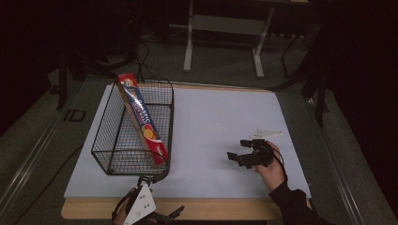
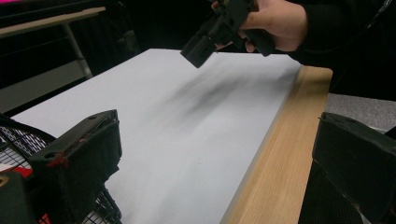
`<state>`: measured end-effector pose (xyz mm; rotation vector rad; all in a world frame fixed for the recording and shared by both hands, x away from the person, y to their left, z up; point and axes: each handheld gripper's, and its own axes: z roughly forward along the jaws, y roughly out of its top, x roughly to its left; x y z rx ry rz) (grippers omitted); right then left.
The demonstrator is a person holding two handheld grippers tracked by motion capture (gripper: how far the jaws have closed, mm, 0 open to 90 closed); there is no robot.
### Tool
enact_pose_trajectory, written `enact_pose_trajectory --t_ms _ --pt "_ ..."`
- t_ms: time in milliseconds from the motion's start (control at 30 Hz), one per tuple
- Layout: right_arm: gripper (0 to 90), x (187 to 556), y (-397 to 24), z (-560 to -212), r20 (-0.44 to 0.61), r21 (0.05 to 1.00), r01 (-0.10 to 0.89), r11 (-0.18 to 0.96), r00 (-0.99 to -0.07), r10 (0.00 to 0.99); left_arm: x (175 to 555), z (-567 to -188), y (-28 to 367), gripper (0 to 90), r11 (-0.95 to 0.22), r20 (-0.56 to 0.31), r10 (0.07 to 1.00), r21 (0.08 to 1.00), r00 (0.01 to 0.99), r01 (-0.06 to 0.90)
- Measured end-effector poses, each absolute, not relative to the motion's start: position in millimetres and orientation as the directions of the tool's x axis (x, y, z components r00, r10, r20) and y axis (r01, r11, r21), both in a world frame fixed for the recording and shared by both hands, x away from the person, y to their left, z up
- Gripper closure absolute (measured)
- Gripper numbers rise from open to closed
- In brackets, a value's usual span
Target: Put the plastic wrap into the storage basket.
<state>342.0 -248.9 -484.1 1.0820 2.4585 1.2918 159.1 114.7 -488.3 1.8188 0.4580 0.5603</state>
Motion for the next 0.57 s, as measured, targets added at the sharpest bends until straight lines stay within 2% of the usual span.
enact_pose_trajectory --t_ms 567 --pt "14.3 342.1 -250.5 -499.4 0.158 0.755 0.526 0.391 -0.725 0.67 158.1 -487.8 116.1 1.8 -0.301 0.149 0.56 0.953 0.815 0.033"
